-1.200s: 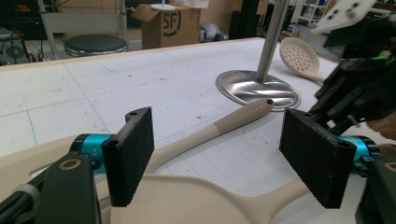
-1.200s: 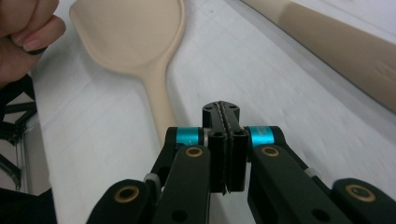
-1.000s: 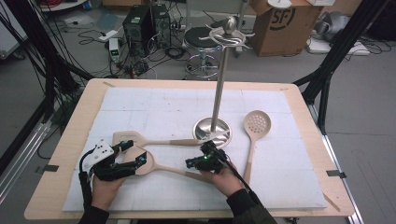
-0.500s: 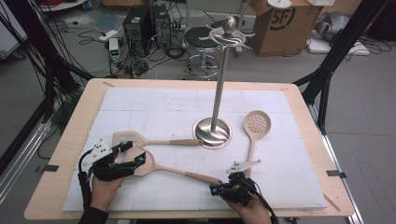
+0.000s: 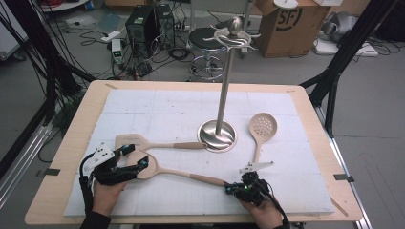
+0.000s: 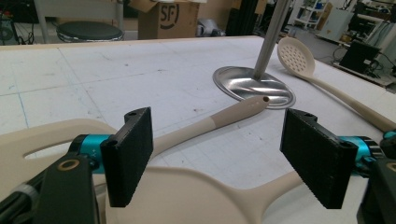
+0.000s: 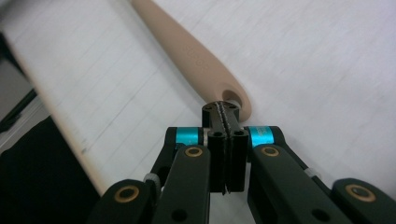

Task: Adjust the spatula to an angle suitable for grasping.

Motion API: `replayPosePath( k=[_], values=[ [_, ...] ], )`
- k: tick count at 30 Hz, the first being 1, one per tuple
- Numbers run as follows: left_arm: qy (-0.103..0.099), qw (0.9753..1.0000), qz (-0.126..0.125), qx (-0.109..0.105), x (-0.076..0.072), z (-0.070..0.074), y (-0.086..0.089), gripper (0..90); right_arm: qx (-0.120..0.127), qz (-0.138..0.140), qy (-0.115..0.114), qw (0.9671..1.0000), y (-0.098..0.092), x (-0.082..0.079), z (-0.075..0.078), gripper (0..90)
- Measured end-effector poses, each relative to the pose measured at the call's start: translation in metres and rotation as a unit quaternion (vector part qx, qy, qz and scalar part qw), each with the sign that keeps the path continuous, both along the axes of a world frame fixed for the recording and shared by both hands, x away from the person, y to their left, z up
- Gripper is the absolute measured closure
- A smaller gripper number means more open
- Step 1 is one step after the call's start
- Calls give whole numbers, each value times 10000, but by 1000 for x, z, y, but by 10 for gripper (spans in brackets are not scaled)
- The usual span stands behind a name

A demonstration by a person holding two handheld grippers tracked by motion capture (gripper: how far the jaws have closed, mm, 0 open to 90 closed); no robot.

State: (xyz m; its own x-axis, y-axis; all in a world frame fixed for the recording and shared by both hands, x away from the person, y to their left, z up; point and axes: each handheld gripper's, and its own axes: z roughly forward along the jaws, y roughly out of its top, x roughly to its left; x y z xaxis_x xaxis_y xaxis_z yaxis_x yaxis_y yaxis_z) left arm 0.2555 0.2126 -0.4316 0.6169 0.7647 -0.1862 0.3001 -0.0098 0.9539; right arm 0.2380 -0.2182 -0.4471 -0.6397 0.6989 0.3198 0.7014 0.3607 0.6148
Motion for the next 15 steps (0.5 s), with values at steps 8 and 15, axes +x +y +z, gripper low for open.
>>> replayPosePath(
  k=[8, 15],
  values=[
    [-5, 10000, 6, 8, 0, 0, 0, 262, -101, -274, -54, 9996, 5, 22, 1, 900],
    [-29, 10000, 12, -9, -3, 4, 4, 262, -160, -432, 3, 9989, 12, 44, 4, 900]
  ],
)
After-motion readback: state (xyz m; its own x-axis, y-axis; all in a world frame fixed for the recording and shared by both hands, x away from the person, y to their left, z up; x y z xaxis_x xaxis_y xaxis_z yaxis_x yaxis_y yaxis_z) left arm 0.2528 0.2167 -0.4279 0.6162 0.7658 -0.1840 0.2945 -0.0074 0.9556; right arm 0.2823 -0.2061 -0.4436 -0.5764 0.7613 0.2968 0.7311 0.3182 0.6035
